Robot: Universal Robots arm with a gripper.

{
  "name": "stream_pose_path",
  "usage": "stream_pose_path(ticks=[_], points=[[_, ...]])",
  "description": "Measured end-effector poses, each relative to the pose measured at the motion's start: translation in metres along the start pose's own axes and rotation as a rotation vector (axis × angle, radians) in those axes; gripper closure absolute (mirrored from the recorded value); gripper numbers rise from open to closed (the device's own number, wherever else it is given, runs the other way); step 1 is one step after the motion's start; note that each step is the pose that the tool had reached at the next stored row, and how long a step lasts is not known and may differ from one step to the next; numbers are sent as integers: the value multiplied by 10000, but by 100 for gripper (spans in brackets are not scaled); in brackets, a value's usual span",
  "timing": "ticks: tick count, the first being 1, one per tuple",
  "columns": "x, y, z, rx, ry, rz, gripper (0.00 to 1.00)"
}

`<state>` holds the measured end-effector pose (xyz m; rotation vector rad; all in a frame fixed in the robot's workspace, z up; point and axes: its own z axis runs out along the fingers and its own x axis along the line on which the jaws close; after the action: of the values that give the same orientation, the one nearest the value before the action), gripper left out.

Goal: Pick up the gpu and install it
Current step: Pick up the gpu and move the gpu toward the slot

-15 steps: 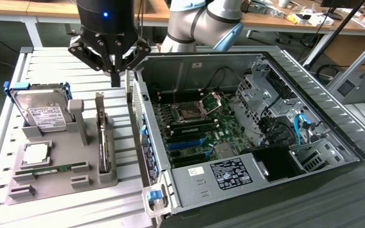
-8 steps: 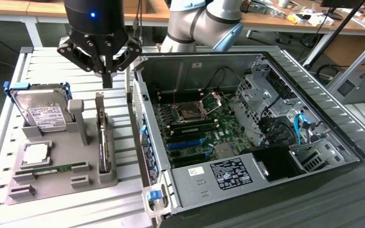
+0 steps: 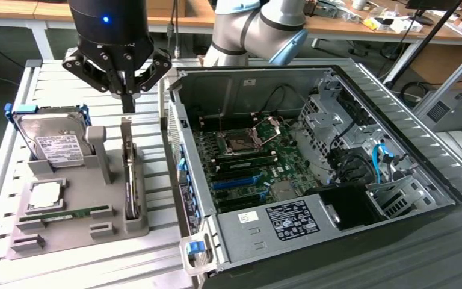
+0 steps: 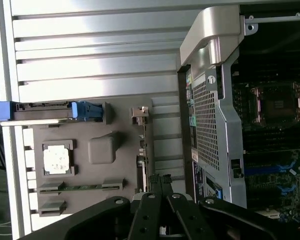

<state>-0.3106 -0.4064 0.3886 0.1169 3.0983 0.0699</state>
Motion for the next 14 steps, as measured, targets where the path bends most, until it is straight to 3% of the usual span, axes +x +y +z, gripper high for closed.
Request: stream_pose_path(ticks=[1, 4, 5, 6, 8, 9, 14], points=[[0, 0, 0, 0, 0, 0, 89], [0, 0, 0, 0, 0, 0, 71], [0, 0, 0, 0, -1, 0, 71], [0, 0, 0, -1, 0, 0, 64], [0, 0, 0, 0, 0, 0, 64], [0, 0, 0, 0, 0, 0, 58], [10, -2, 25, 0, 0, -1, 58]])
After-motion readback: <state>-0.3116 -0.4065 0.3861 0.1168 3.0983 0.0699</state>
